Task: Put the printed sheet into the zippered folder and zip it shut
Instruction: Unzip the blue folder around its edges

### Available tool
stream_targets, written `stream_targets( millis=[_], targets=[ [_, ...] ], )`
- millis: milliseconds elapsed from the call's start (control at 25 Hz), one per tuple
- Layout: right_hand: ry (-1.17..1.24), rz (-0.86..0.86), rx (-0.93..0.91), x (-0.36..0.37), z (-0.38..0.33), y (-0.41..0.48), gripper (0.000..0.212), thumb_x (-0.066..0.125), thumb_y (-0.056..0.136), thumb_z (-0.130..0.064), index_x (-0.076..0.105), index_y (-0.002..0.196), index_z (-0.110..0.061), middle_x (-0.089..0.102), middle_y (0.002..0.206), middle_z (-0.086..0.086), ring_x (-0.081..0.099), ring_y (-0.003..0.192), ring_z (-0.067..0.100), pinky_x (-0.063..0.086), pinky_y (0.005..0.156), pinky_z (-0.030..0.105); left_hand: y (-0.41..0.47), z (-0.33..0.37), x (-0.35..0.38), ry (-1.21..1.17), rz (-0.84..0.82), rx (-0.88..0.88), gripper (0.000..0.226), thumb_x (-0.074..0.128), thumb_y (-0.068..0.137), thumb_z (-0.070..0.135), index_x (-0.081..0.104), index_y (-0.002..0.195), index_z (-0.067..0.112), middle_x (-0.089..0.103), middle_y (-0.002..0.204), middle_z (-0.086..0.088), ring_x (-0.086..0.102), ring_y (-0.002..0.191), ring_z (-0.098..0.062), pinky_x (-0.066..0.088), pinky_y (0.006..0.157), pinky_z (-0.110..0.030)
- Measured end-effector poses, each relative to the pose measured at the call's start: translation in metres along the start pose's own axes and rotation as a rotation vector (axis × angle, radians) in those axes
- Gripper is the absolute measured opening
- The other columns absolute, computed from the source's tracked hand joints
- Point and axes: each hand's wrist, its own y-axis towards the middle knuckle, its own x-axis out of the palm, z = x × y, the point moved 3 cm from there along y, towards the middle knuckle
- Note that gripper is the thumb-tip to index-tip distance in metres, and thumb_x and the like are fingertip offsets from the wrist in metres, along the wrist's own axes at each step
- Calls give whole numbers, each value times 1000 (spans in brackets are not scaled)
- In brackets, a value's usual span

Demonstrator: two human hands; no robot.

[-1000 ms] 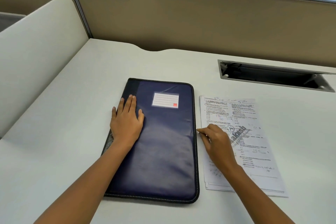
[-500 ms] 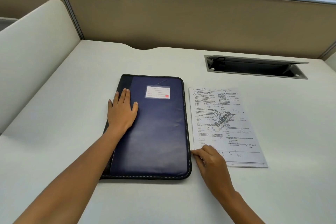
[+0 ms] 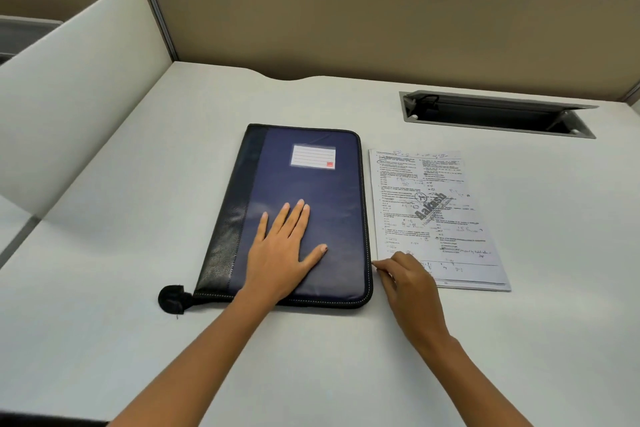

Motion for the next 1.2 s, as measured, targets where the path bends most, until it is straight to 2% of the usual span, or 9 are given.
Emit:
stream_targets(
  millis=[320, 600, 680, 800, 840, 920, 1080, 1200],
  targets=[
    [-18, -17, -7, -2, -6, -16, 11, 70, 79, 2, 72, 87, -5, 59, 71, 7, 57, 67, 27, 49, 52, 35, 2, 3, 5, -17, 48, -19, 76, 16, 89, 68, 8, 152, 25, 11, 160, 9, 8, 147, -11, 3, 120, -40],
    [18, 2, 35, -2, -3, -24, 11, 71, 80, 0, 73, 88, -7, 60, 73, 3, 57, 68, 22, 44, 56, 27, 2, 11, 1, -27, 17, -9, 73, 22, 92, 63, 8, 152, 23, 9, 160, 6, 5, 147, -14, -1, 120, -42],
    [37, 7, 48, -2, -2, -22, 11, 70, 80, -1, 73, 87, -8, 60, 74, 3, 58, 68, 21, 45, 58, 28, -1, 16, -4, -43, -19, 89, 71, 26, 93, 60, 11, 152, 23, 9, 160, 3, 4, 148, -16, -4, 119, -41],
    [62, 22, 68, -2, -1, -18, 10, 70, 80, -1, 72, 86, -9, 60, 74, 3, 59, 67, 21, 48, 58, 31, -21, 35, -8, -142, -120, 429, 67, 31, 91, 61, 20, 150, 29, 14, 159, 8, 3, 147, -11, -6, 119, -37],
    [62, 23, 67, -2, -1, -17, 10, 70, 80, -2, 72, 85, -9, 60, 74, 3, 59, 67, 21, 48, 59, 32, -28, 40, -8, -160, -152, 495, 69, 32, 89, 64, 21, 149, 32, 15, 158, 11, 2, 147, -9, -4, 120, -39],
    [64, 24, 67, -2, -2, -16, 8, 70, 80, -3, 72, 86, -9, 60, 75, 4, 59, 67, 21, 49, 59, 33, -35, 45, -8, -144, -176, 542, 74, 33, 86, 69, 19, 149, 34, 13, 158, 14, 0, 147, -8, -1, 120, -44],
    [70, 33, 72, -1, 0, -17, 8, 69, 81, -3, 72, 86, -9, 59, 74, 4, 58, 67, 21, 48, 59, 32, -37, 45, -5, 12, -181, 617, 80, 31, 84, 73, 10, 150, 34, 5, 159, 13, -7, 147, -14, -8, 118, -49],
    [56, 10, 61, -1, 0, -22, 8, 68, 82, -4, 71, 87, -9, 59, 75, 3, 57, 68, 20, 43, 60, 26, -37, 47, -2, 41, -136, 624, 74, 33, 88, 66, 16, 150, 30, 13, 159, 8, 2, 147, -21, 3, 117, -56]
  ],
)
